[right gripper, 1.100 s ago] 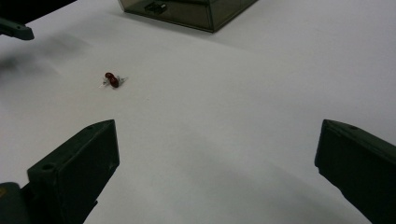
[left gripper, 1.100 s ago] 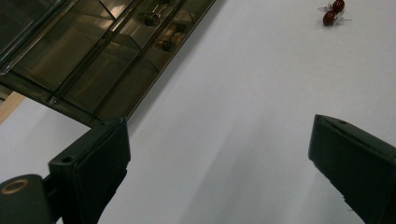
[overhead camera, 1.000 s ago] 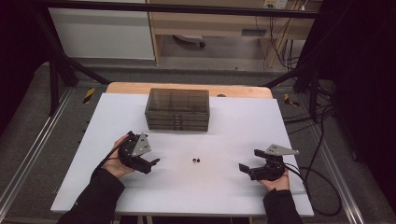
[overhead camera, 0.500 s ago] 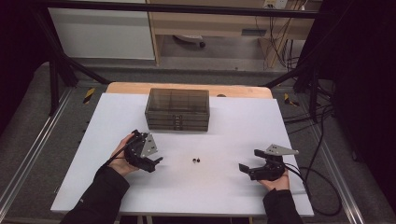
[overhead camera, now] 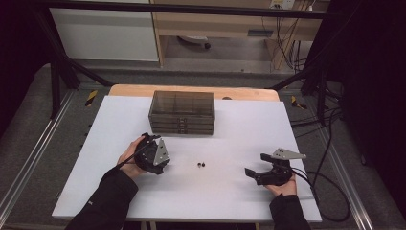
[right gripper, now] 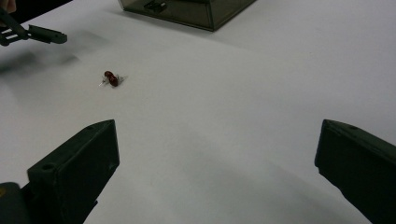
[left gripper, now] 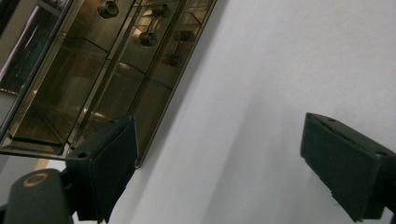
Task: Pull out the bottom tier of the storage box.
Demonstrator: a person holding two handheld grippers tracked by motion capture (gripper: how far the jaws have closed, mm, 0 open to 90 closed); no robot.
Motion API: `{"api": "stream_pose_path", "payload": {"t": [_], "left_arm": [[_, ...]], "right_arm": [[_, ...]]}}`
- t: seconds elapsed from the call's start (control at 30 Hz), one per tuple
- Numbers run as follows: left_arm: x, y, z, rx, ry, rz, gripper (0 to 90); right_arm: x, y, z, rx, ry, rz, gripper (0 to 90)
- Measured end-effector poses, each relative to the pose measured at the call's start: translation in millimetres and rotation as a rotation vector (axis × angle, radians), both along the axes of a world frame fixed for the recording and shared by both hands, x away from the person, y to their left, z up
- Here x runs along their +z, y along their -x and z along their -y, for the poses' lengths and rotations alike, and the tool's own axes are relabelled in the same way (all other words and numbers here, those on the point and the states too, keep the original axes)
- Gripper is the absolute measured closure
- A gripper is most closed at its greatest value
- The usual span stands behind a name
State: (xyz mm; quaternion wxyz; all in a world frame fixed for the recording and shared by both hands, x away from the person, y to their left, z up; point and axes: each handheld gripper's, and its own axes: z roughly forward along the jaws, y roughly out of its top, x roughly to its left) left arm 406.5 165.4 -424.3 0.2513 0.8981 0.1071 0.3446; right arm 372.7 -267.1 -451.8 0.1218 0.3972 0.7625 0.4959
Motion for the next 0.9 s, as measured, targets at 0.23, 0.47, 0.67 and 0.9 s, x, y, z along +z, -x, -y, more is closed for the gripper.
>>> {"api": "stream_pose_path", "payload": {"t": [0.23,0.47,0.67,0.9], "left_arm": [[-5.5,-5.5,7.4,0.002,-0.035,0.047,15.1],[-6.2,-10.6,14.5,-0.001,-0.052,0.072,18.2],[-10.4,-14.5,20.2,-0.003,-0.071,0.107,21.4],[-14.3,-18.0,28.3,-0.005,-0.097,0.155,24.6]], "right_arm": [[0.2,0.1,0.1,-0.002,-0.001,0.000,0.5],[0.3,0.1,0.2,-0.002,-0.001,0.000,0.5],[0.6,0.4,0.4,-0.002,-0.002,0.000,0.5],[0.6,0.3,0.6,-0.004,-0.001,0.002,0.5]]}}
